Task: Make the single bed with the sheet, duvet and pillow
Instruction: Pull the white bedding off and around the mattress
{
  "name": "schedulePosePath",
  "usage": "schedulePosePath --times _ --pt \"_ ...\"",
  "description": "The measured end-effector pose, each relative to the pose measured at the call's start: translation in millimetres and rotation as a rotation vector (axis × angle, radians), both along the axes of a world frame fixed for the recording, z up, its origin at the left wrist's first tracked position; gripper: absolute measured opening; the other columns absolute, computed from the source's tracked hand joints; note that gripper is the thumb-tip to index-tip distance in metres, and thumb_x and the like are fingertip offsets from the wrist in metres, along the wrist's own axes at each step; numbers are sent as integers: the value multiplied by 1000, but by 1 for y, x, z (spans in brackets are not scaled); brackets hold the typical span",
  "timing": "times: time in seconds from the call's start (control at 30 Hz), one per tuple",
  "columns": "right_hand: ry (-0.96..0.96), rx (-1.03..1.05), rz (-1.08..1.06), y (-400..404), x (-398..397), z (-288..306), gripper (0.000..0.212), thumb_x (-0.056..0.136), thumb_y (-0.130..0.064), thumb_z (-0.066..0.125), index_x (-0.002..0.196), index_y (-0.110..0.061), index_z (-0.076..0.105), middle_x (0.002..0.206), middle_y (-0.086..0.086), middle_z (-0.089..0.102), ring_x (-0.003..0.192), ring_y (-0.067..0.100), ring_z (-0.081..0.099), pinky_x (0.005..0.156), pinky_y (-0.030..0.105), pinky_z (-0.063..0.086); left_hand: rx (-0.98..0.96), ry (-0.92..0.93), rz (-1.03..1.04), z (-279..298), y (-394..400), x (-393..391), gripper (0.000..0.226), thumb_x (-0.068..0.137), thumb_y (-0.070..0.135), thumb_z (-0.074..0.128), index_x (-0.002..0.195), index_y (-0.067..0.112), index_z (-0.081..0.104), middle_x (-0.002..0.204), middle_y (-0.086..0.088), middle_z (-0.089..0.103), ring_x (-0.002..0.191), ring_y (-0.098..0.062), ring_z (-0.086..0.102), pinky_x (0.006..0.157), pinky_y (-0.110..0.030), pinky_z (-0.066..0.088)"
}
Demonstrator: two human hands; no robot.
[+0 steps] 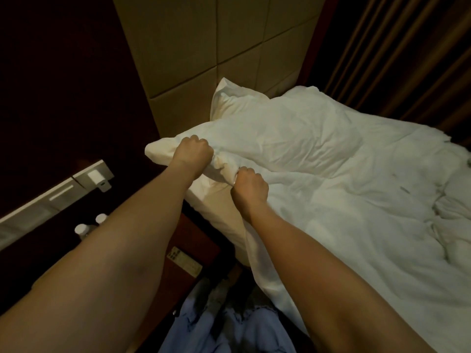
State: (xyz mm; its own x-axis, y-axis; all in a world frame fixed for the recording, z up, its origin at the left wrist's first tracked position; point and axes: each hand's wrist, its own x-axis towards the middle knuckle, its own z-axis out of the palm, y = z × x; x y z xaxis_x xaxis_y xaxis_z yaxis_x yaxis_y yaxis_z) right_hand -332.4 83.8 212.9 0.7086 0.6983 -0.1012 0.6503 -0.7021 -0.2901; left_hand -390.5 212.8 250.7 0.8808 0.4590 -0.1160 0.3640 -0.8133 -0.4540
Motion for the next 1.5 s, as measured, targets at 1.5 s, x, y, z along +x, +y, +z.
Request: schedulePosePath --times 1.5 --pt "-76 -301 -596 -379 -33 -56 37 89 -8 51 125 -7 41 124 11 47 113 25 45 87 31 40 -234 171 -748 -82 -401 59 33 88 0 53 121 0 48 121 -14 51 114 -27 48 91 -30 39"
